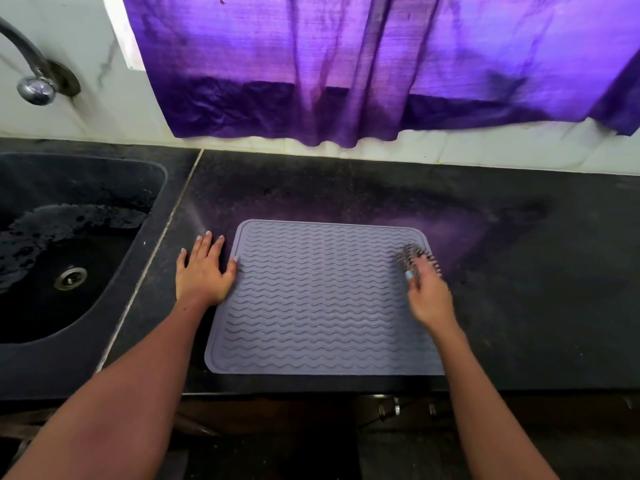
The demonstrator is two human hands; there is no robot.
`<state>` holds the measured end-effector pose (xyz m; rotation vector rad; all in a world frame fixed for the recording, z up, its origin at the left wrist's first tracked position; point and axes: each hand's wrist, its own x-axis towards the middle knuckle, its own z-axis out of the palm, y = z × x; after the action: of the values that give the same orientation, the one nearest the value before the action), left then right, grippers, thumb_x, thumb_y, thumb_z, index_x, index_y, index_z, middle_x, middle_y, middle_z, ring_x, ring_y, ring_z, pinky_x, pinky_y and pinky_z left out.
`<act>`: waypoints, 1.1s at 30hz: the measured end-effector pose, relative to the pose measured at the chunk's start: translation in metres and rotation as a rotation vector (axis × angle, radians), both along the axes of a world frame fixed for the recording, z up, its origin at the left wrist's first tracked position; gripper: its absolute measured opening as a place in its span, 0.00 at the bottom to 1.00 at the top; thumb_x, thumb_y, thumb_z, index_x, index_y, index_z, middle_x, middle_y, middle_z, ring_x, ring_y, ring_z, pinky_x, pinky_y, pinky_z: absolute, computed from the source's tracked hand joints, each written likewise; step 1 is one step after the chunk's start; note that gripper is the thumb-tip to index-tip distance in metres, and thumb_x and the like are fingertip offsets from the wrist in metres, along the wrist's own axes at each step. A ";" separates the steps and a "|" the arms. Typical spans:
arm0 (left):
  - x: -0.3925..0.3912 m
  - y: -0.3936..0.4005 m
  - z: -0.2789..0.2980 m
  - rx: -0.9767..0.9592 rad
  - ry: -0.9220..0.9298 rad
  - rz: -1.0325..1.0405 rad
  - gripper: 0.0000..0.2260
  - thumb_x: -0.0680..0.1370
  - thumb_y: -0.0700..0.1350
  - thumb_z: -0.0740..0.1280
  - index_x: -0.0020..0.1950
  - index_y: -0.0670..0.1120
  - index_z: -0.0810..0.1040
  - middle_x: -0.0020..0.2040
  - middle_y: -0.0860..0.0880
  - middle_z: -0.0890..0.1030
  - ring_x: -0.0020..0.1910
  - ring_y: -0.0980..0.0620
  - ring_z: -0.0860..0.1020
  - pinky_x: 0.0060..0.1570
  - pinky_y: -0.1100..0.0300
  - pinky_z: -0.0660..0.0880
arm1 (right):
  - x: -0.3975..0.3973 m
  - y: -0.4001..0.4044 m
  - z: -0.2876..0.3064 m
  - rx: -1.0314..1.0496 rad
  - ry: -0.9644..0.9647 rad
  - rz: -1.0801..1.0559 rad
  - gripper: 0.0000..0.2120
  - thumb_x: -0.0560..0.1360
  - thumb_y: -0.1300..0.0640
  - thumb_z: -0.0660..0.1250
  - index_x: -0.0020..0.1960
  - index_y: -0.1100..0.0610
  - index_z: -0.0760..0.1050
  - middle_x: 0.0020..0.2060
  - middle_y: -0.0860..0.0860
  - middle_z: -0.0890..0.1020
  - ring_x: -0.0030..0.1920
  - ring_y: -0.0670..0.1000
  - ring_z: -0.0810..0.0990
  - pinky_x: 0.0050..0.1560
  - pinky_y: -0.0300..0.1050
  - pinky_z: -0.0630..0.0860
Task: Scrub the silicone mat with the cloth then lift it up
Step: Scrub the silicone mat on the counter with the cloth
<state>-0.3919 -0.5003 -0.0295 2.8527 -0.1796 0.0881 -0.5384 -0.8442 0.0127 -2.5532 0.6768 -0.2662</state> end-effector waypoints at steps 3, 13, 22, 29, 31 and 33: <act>0.000 -0.001 -0.001 0.008 -0.003 0.004 0.27 0.80 0.59 0.52 0.76 0.49 0.57 0.78 0.48 0.53 0.77 0.52 0.49 0.74 0.48 0.44 | -0.001 0.002 -0.029 -0.229 0.094 0.081 0.28 0.79 0.56 0.54 0.76 0.59 0.49 0.76 0.56 0.51 0.76 0.54 0.50 0.75 0.47 0.47; 0.000 0.000 0.000 -0.004 -0.001 -0.001 0.27 0.80 0.59 0.52 0.76 0.49 0.58 0.78 0.48 0.54 0.77 0.51 0.50 0.74 0.48 0.45 | 0.010 -0.029 0.002 0.532 -0.098 -0.017 0.17 0.79 0.60 0.59 0.68 0.56 0.70 0.68 0.55 0.71 0.67 0.54 0.70 0.71 0.50 0.63; 0.001 0.000 0.001 -0.005 0.003 -0.013 0.27 0.80 0.59 0.52 0.76 0.48 0.58 0.78 0.47 0.54 0.77 0.51 0.49 0.74 0.47 0.45 | -0.057 0.027 -0.004 0.057 -0.050 -0.072 0.23 0.79 0.59 0.56 0.74 0.59 0.59 0.72 0.56 0.64 0.71 0.56 0.64 0.70 0.47 0.60; 0.001 0.001 0.002 0.003 0.027 -0.021 0.27 0.80 0.59 0.51 0.76 0.48 0.57 0.78 0.47 0.53 0.77 0.51 0.49 0.74 0.48 0.44 | -0.059 0.008 -0.024 0.074 -0.005 0.113 0.24 0.80 0.58 0.56 0.75 0.56 0.56 0.75 0.48 0.58 0.75 0.48 0.53 0.74 0.46 0.53; 0.001 0.002 0.003 0.009 0.070 -0.030 0.28 0.80 0.59 0.51 0.77 0.48 0.55 0.78 0.47 0.51 0.77 0.51 0.47 0.74 0.48 0.43 | -0.057 -0.005 -0.013 0.336 -0.082 0.105 0.21 0.80 0.59 0.57 0.72 0.57 0.62 0.71 0.49 0.65 0.73 0.49 0.61 0.70 0.41 0.58; 0.002 0.003 0.005 0.006 0.124 -0.049 0.28 0.81 0.58 0.51 0.77 0.48 0.53 0.78 0.47 0.49 0.77 0.50 0.45 0.74 0.49 0.41 | -0.057 -0.015 0.005 0.669 -0.181 -0.002 0.17 0.80 0.60 0.57 0.68 0.58 0.70 0.66 0.51 0.72 0.65 0.49 0.72 0.64 0.38 0.68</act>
<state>-0.3903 -0.4975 -0.0245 2.8468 -0.2241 -0.0990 -0.5959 -0.8593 0.0175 -1.8664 0.5763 -0.2211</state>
